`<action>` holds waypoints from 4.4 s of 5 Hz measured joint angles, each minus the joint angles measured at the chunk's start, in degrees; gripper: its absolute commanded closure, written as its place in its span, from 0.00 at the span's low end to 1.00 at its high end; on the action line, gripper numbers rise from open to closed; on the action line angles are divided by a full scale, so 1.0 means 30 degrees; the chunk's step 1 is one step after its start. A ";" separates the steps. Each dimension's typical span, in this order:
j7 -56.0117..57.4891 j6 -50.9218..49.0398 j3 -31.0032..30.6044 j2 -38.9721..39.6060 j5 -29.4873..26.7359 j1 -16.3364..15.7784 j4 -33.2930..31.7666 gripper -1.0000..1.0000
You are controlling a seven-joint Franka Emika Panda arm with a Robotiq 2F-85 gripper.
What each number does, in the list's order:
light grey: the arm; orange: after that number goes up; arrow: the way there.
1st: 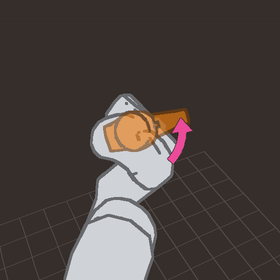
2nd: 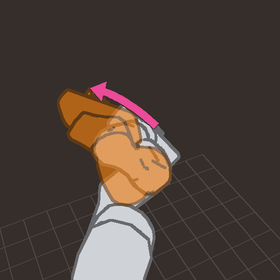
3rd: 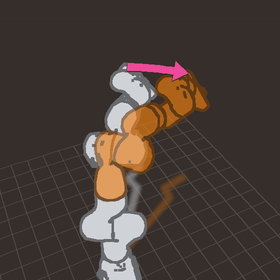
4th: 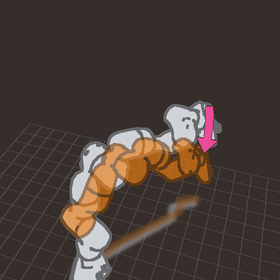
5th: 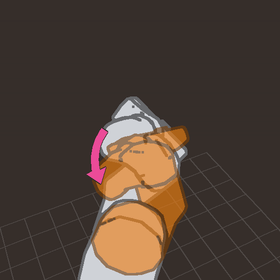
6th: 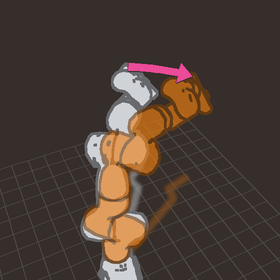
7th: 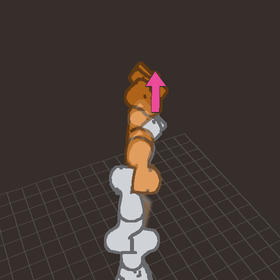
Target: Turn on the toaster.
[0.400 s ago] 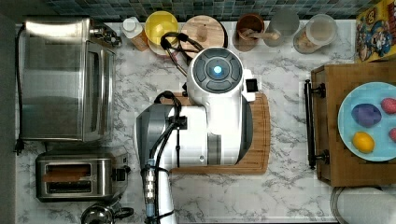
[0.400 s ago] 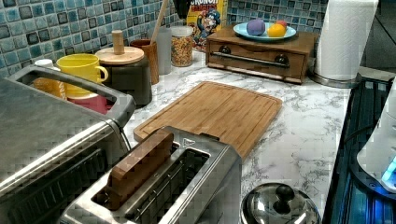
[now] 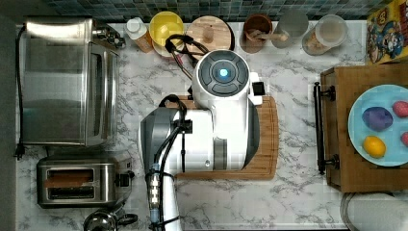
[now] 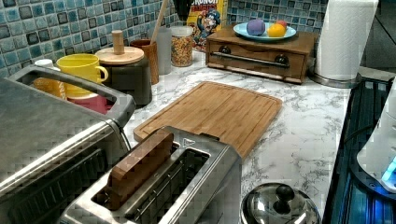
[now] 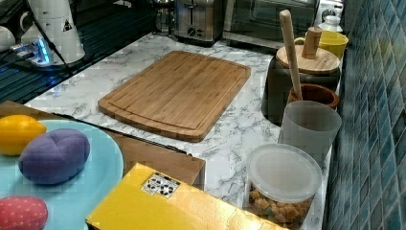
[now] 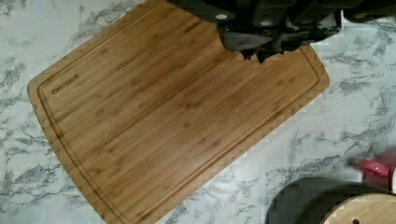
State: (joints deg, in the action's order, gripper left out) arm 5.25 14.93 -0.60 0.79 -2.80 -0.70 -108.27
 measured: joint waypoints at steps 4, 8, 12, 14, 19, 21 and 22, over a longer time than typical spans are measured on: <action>0.4581 0.2728 -0.0865 -0.1823 -0.2292 -0.0655 -0.3339 1.00; 0.5607 0.3464 -0.4989 -0.3817 -0.3399 -0.2575 -0.7181 1.00; 0.7220 0.5078 -0.6010 -0.4668 -0.4432 -0.3752 -0.9120 1.00; 0.7645 0.5162 -0.6415 -0.4761 -0.4749 -0.4258 -0.9307 1.00; 0.6745 0.6150 -0.8057 -0.3257 -0.4814 -0.3370 -0.9866 1.00; 0.6745 0.6141 -0.7847 -0.3234 -0.4744 -0.2722 -1.0127 1.00; 0.6749 0.6271 -0.7814 -0.2868 -0.5015 -0.2773 -1.0127 1.00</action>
State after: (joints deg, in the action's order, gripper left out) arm 25.50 33.74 -24.05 -7.81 -17.85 -9.02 -138.65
